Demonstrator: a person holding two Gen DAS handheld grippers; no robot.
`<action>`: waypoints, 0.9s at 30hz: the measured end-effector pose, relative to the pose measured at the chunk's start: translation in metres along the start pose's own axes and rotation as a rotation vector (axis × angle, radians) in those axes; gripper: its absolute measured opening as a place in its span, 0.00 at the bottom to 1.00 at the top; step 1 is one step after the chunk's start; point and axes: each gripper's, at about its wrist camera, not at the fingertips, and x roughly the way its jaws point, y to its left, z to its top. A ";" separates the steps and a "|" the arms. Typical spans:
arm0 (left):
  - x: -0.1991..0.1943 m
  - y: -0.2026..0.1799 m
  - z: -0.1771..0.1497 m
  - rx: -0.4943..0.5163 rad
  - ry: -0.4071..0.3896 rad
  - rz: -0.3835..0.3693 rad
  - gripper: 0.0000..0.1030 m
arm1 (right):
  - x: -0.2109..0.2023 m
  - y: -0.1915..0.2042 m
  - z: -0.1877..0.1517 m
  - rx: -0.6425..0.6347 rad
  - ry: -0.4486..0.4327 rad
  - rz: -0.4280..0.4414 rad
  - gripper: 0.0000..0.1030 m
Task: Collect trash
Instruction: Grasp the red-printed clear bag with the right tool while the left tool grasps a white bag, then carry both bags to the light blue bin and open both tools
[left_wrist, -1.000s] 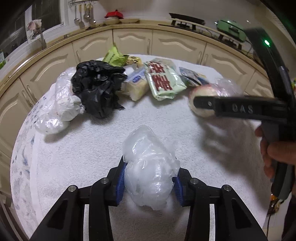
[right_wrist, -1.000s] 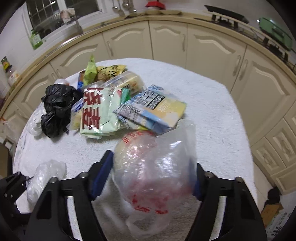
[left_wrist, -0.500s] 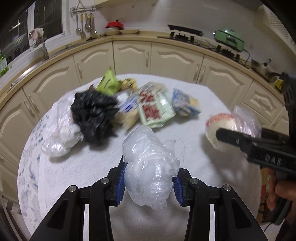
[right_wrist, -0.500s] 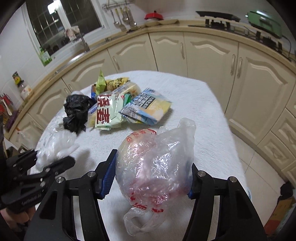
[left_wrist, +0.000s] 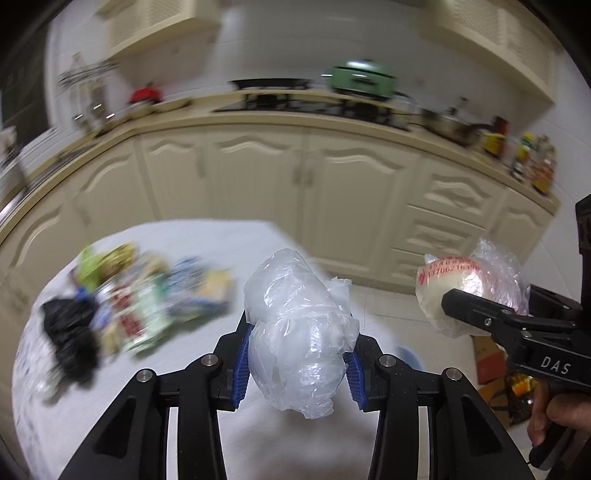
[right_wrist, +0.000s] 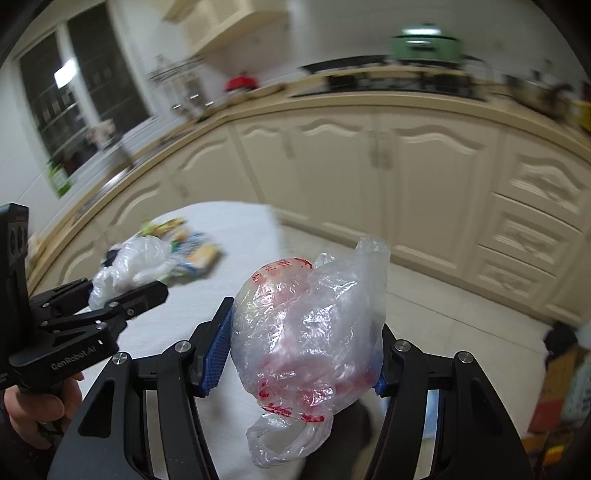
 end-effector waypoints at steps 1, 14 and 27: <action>0.008 -0.011 0.005 0.019 0.002 -0.021 0.38 | -0.007 -0.015 -0.002 0.026 -0.007 -0.021 0.59; 0.168 -0.115 0.037 0.164 0.273 -0.256 0.38 | -0.007 -0.188 -0.060 0.319 0.093 -0.271 0.59; 0.318 -0.131 0.055 0.178 0.527 -0.207 0.86 | 0.076 -0.263 -0.119 0.497 0.253 -0.277 0.95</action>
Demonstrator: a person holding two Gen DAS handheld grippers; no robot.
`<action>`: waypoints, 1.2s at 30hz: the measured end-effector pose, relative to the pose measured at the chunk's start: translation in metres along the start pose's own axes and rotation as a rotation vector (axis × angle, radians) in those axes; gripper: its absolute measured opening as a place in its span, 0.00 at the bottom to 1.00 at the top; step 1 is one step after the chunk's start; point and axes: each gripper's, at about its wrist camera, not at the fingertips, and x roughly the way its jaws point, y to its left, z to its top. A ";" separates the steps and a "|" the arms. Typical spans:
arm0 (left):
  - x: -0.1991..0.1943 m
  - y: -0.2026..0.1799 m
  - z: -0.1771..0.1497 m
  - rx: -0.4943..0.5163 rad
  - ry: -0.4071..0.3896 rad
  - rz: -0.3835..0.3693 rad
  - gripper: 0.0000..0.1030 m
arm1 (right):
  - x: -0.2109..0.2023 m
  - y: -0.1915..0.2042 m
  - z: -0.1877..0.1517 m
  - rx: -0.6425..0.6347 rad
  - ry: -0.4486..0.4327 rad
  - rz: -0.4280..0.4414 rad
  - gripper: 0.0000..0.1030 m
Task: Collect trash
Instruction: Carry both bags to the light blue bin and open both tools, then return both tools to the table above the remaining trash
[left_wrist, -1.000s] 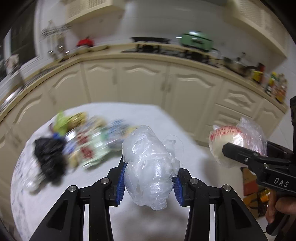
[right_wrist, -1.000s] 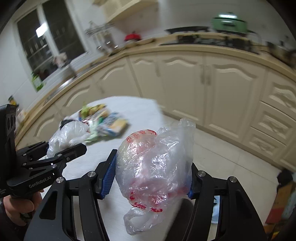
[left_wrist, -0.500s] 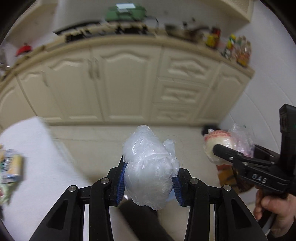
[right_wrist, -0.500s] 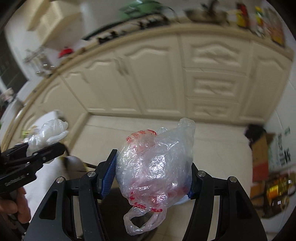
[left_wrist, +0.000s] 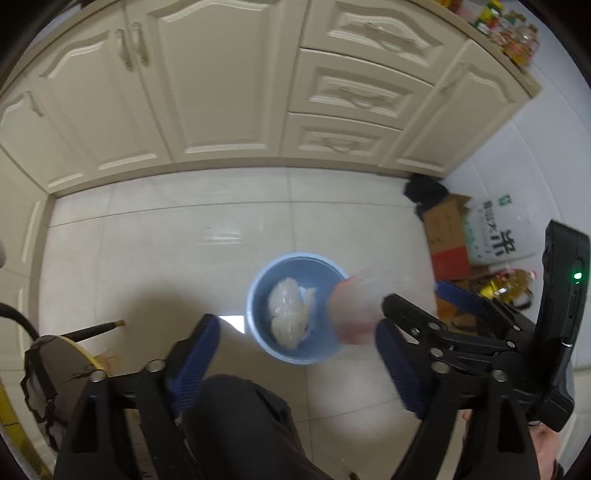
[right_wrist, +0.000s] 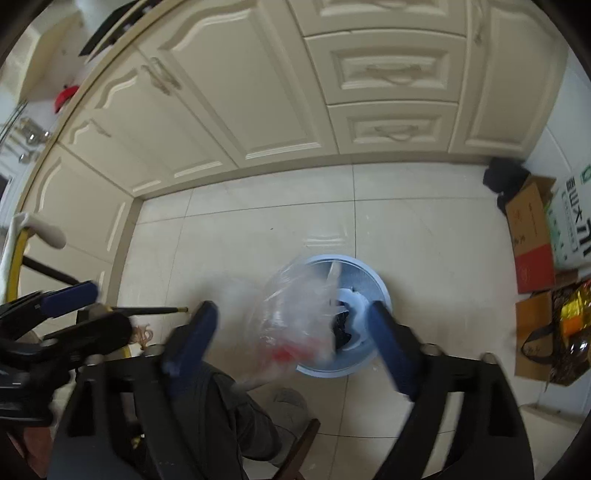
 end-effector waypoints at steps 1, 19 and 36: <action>-0.003 0.004 0.002 -0.005 -0.010 0.007 0.87 | 0.002 -0.003 0.000 0.015 0.002 0.007 1.00; -0.183 0.087 -0.091 -0.192 -0.382 0.127 0.99 | -0.090 0.100 -0.003 -0.117 -0.148 0.081 1.00; -0.336 0.157 -0.291 -0.489 -0.654 0.342 0.99 | -0.178 0.321 -0.050 -0.481 -0.278 0.297 1.00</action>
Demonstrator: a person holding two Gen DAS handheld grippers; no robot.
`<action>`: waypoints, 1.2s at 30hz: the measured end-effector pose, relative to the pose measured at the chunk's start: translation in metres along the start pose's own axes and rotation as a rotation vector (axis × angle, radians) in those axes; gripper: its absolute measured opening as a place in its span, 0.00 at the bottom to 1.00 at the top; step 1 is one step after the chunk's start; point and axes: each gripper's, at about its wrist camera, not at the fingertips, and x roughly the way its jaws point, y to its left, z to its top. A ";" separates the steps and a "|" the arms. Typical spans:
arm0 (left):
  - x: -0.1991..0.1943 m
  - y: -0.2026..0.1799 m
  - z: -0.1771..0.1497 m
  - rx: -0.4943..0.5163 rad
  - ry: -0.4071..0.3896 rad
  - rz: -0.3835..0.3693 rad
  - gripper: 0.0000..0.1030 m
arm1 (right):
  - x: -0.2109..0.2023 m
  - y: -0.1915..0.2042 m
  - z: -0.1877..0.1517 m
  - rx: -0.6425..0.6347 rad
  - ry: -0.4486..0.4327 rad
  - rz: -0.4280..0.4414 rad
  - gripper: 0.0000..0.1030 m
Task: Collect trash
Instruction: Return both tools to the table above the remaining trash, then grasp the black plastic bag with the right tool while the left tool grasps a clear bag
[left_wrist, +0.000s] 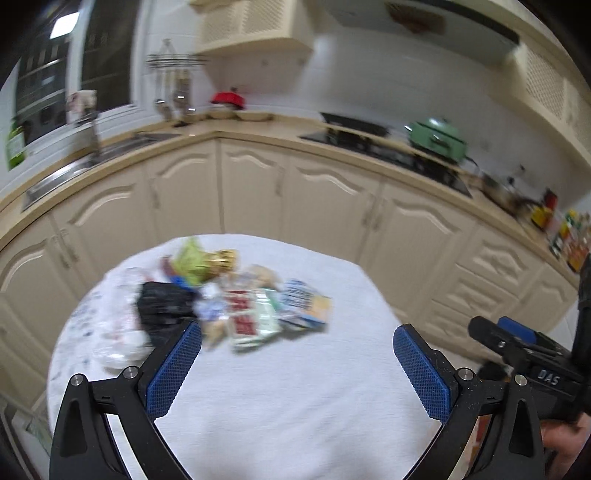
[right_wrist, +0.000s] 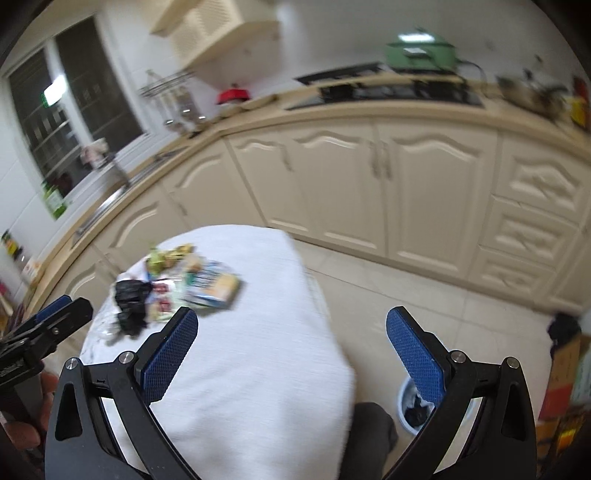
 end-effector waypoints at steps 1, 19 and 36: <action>-0.017 0.006 -0.008 -0.009 -0.011 0.014 0.99 | 0.000 0.009 0.002 -0.019 -0.003 0.009 1.00; -0.055 0.127 -0.079 -0.146 0.003 0.251 0.99 | 0.062 0.186 0.001 -0.370 0.060 0.152 1.00; 0.069 0.182 -0.066 -0.128 0.152 0.196 0.99 | 0.194 0.254 -0.015 -0.489 0.258 0.145 1.00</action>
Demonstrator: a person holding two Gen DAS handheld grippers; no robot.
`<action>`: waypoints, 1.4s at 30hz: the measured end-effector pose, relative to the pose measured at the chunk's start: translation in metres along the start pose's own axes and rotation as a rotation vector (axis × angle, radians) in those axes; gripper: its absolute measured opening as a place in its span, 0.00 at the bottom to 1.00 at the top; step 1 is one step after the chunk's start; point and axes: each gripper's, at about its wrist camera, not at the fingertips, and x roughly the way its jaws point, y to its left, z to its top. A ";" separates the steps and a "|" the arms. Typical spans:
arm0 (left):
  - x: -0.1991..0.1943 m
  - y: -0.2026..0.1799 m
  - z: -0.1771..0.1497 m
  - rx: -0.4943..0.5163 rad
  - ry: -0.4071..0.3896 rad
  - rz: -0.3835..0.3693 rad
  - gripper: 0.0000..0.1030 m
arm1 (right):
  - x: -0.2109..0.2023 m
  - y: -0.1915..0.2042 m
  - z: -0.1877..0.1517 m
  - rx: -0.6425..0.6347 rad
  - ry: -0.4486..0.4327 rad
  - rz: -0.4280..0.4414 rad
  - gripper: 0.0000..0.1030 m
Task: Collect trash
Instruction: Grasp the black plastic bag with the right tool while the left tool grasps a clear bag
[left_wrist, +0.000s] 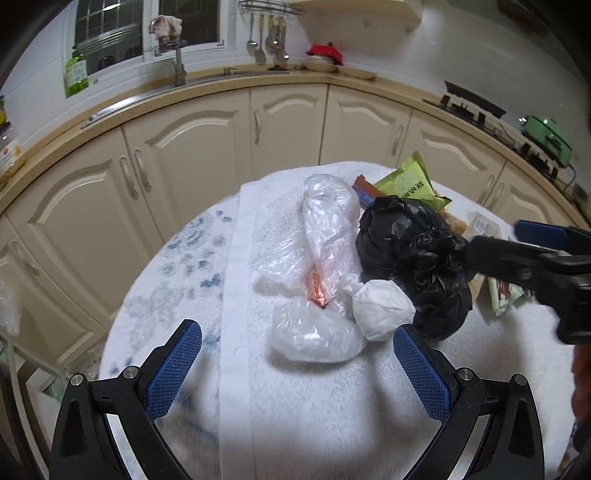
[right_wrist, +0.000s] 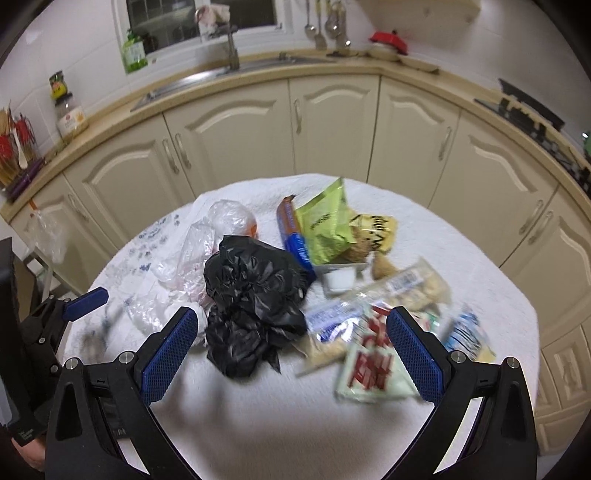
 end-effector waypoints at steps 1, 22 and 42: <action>0.004 -0.001 0.000 0.006 -0.005 -0.013 0.99 | 0.005 0.000 0.002 -0.003 0.009 0.000 1.00; 0.042 0.030 -0.006 -0.037 0.059 -0.170 0.36 | 0.033 -0.005 0.000 0.069 0.072 0.166 0.67; 0.099 0.006 0.066 0.057 0.068 0.006 0.66 | -0.023 -0.019 -0.010 0.135 -0.037 0.177 0.67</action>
